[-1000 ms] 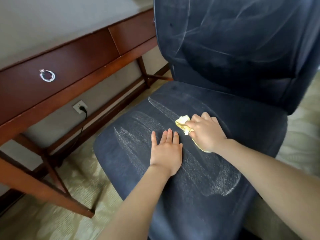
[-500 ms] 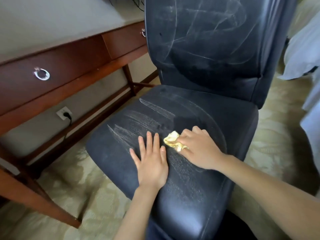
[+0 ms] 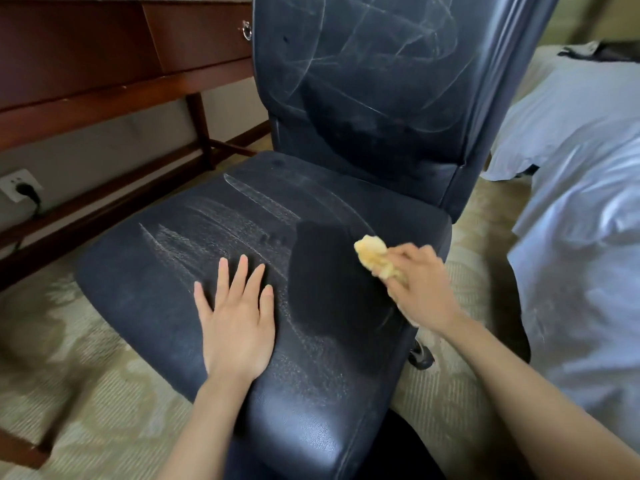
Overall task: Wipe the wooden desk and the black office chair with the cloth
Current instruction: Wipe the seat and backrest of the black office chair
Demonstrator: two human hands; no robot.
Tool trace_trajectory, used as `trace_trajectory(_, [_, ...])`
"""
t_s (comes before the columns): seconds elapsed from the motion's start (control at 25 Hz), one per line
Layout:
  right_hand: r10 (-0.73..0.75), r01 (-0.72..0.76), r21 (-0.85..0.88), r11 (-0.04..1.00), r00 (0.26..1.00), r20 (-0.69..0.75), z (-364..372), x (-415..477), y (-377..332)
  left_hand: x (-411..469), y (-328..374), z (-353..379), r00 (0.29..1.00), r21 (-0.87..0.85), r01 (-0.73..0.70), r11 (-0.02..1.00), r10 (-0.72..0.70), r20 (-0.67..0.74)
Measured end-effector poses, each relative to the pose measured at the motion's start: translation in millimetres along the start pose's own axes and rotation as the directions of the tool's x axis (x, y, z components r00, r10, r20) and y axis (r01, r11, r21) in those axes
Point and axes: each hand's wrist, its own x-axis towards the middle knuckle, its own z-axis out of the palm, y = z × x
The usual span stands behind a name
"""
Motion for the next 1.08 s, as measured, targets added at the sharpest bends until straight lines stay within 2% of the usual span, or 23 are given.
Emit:
trace_trajectory(0.12, [0.294,-0.295,-0.118,0.948,0.955,-0.031,8,47,21,-1,0,-1,0.999,-0.044,0.0,0.999,-0.002,-0.042])
trace_trajectory(0.2, [0.376,-0.376,-0.129,0.918,0.926,-0.025,14,69,6,-3,1,0,0.997,-0.075,0.002,0.997,-0.008,-0.075])
trace_trajectory(0.28, [0.291,-0.286,-0.141,0.948,0.956,0.018,25,73,-24,-4,1,0,0.994,-0.108,0.005,0.994,-0.016,-0.105])
trace_trajectory(0.4, [0.032,-0.024,-0.119,0.993,0.998,0.06,35,45,-76,-5,0,1,0.991,-0.155,0.007,0.988,-0.028,-0.135])
trace_trajectory(0.48, [-0.085,0.089,-0.054,0.995,0.993,0.079,31,19,-96,-4,-2,1,0.989,-0.181,0.006,0.983,-0.033,-0.147])
trace_trajectory(0.76, [-0.329,0.307,0.196,0.932,0.94,0.094,-2,-75,-106,-4,-8,-4,0.991,-0.2,0.01,0.98,-0.036,-0.127])
trace_trajectory(0.92, [-0.343,0.331,0.188,0.925,0.939,0.036,-8,-83,-76,-5,-7,-5,0.992,-0.194,0.01,0.981,-0.034,-0.118])
trace_trajectory(1.08, [-0.147,0.147,0.134,0.98,0.989,-0.005,-5,-41,-29,-5,-4,-5,0.993,-0.21,0.012,0.978,-0.037,-0.116])
